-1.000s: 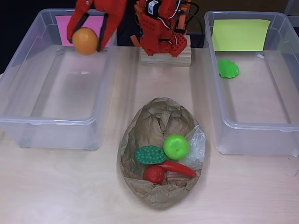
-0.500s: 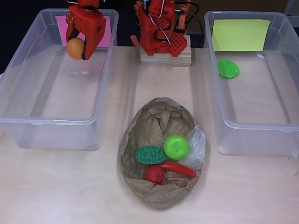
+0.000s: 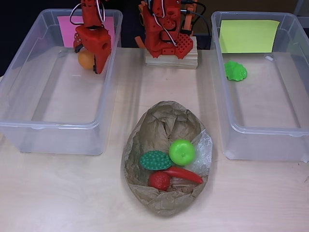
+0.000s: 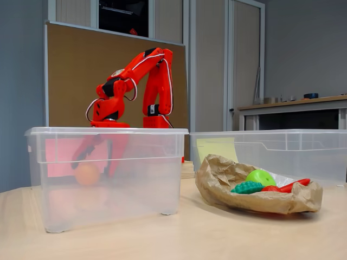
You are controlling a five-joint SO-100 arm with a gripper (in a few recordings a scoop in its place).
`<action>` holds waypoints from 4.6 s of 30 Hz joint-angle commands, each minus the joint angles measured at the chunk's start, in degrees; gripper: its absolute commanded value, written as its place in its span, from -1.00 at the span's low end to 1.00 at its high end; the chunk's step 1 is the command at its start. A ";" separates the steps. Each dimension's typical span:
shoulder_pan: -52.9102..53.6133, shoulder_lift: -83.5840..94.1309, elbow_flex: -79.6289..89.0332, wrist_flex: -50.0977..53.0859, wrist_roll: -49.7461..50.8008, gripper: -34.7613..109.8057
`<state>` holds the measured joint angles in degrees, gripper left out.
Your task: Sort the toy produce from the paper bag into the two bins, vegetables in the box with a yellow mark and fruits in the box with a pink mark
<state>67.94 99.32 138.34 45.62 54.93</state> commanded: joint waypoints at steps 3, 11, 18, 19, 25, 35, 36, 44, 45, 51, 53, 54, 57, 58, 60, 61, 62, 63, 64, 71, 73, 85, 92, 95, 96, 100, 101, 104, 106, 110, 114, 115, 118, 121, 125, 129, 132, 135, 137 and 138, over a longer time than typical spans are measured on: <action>-0.26 1.23 -5.62 3.52 -4.31 0.15; -7.73 16.87 -13.18 17.23 -11.95 0.02; -24.52 27.95 -22.06 29.62 -13.45 -0.08; -27.33 28.74 -23.38 30.15 -13.45 -0.08; -43.07 30.15 -27.33 29.27 -13.89 -0.12; -64.86 23.38 -23.55 21.88 -12.57 -0.14; -66.62 20.83 -23.91 21.62 -12.48 -0.13; -77.87 -0.70 -25.84 14.06 -18.54 -0.09; -78.66 -3.16 -26.02 12.57 -19.86 -0.08; -81.30 -15.03 -29.88 7.91 -25.58 0.04; -81.91 -18.19 -31.64 7.38 -26.81 0.07; -82.27 -19.69 -32.34 7.03 -27.42 0.08; -82.88 -23.29 -34.10 5.98 -28.92 0.09; -82.97 -24.26 -34.72 5.71 -29.36 0.09; -83.14 -26.02 -35.77 5.45 -29.97 0.09; -83.14 -26.72 -36.12 5.27 -30.15 0.09; -83.23 -27.51 -36.39 5.01 -30.32 0.08; -83.23 -28.13 -36.65 4.83 -30.50 0.06; -83.23 -28.65 -36.83 4.75 -30.59 0.04; -82.79 -29.53 -37.62 5.27 -30.15 -0.02; -82.71 -29.36 -37.79 5.62 -30.06 -0.05; -82.71 -24.52 -45.97 18.81 -27.33 -0.19; -81.04 -11.87 -47.99 26.72 -25.31 -0.22; -77.43 -2.29 -43.68 25.58 -24.52 -0.23; -75.85 0.88 -41.66 24.87 -24.43 -0.24; -64.69 12.39 -33.93 25.22 -19.25 -0.23; -60.82 14.77 -31.99 25.84 -17.23 -0.23; -48.96 18.46 -28.92 30.41 -11.25 -0.23; -41.57 20.30 -27.60 32.52 -8.53 -0.22; -29.27 23.47 -24.70 32.61 -6.33 -0.22; -18.98 24.61 -20.04 30.32 -4.39 -0.20; -16.61 24.79 -18.19 29.27 -3.78 -0.19; -11.69 24.70 -12.04 23.91 -1.41 -0.15; -8.00 26.10 -4.22 16.70 0.88 -0.13; -4.39 25.40 3.34 10.11 1.49 -0.11; -4.04 21.27 6.24 5.54 1.41 -0.08; -4.31 18.02 6.77 3.34 1.14 -0.01; -4.57 15.12 6.15 2.64 0.09 0.06; -4.75 13.62 5.36 2.64 -0.44 0.10; -4.92 13.18 5.01 2.81 -0.70 0.12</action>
<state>62.93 112.76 144.05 48.25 54.93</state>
